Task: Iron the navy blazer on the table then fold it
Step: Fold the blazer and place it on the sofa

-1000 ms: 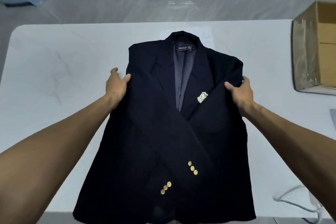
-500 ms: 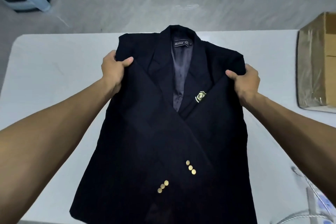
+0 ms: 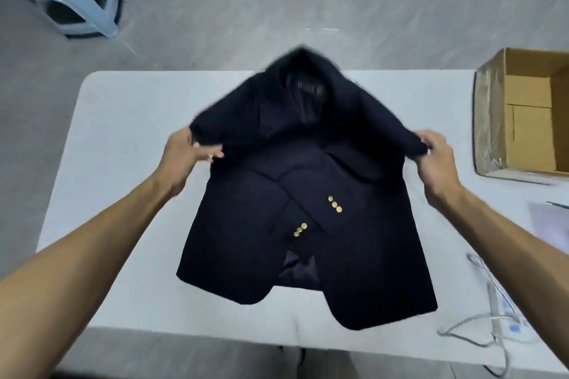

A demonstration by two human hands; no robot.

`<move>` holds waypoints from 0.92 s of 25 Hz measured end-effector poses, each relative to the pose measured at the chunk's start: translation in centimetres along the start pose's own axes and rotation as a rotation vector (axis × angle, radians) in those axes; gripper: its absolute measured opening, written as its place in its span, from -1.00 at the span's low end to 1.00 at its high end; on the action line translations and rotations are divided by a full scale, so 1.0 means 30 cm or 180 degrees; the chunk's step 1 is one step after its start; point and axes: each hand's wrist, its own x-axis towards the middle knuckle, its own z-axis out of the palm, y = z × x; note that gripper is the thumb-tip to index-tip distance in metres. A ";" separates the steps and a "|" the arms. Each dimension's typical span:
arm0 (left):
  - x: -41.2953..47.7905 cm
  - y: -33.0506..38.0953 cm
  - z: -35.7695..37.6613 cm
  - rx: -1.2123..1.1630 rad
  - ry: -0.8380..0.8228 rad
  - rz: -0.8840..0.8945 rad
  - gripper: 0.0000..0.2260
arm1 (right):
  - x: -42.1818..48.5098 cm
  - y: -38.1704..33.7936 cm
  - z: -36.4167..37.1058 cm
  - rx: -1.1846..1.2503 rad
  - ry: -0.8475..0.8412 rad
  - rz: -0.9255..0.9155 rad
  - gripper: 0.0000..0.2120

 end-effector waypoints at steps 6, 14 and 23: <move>-0.296 -0.468 -0.020 -0.0494 -0.0155 -0.2074 -0.70 | -0.375 0.362 -0.082 0.0431 -0.0590 0.1955 -0.69; -0.276 -0.531 0.158 0.0957 0.0809 -0.1056 -0.74 | -0.453 0.362 0.092 0.0081 0.0134 0.1412 -0.73; -0.247 -0.628 0.148 0.2534 0.0912 -0.0797 -0.39 | -0.356 0.456 0.118 -0.1705 0.0296 0.1054 -0.14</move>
